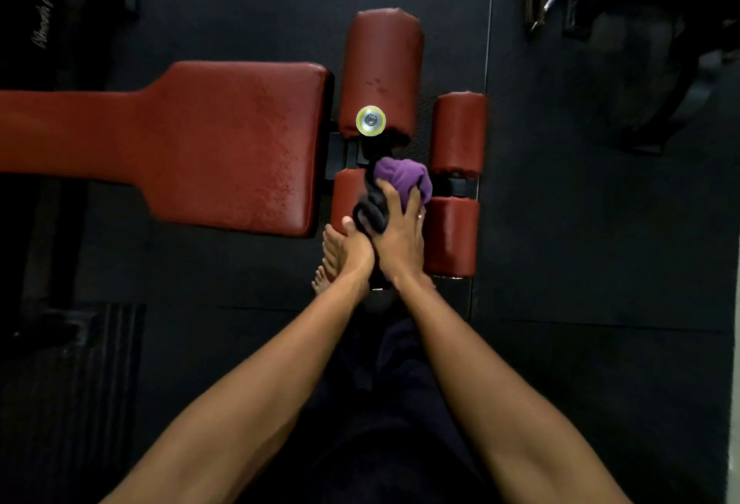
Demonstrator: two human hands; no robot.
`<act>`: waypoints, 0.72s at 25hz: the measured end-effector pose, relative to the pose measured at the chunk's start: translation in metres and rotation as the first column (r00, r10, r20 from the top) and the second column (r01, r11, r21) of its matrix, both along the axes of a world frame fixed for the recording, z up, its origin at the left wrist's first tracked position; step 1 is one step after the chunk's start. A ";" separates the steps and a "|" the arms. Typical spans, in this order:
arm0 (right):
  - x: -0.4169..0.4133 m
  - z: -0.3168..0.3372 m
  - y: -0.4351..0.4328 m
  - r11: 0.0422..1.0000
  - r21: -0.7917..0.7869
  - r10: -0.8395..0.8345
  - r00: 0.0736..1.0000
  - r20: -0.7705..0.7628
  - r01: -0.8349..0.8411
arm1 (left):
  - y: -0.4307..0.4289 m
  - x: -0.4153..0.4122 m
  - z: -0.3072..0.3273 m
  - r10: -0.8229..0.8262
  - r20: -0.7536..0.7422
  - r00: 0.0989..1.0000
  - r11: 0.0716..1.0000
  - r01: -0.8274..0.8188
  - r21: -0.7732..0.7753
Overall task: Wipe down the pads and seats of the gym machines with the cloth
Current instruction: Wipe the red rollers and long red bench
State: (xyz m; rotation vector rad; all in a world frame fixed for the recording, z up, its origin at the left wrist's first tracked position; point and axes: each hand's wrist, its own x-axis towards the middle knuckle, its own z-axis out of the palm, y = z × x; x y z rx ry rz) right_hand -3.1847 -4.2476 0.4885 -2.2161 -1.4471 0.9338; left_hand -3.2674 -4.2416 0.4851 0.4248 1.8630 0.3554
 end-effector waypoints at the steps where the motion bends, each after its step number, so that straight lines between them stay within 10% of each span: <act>1: 0.004 -0.004 0.015 0.996 -0.008 -0.090 0.996 -0.022 0.090 | 0.000 -0.005 -0.007 -0.010 -0.030 1.000 1.000 0.011 0.014; 6: 0.024 -0.016 -0.005 0.856 -0.219 -0.505 0.848 -0.162 0.468 | 0.001 -0.034 -0.036 0.107 0.165 0.980 0.991 -0.092 -0.092; 9: 0.007 -0.007 -0.061 0.903 -0.179 -0.418 0.897 -0.143 0.392 | -0.012 -0.033 -0.089 0.214 0.187 0.959 0.973 -0.192 -0.127; 15: -0.009 0.002 -0.039 0.996 0.026 0.090 0.996 0.025 -0.091 | -0.012 -0.004 -0.002 -0.017 0.046 0.999 1.000 0.018 -0.018; 18: -0.002 -0.003 0.007 0.997 0.078 0.014 0.998 0.053 -0.018 | -0.003 -0.021 -0.016 0.069 0.096 0.993 0.997 -0.066 -0.033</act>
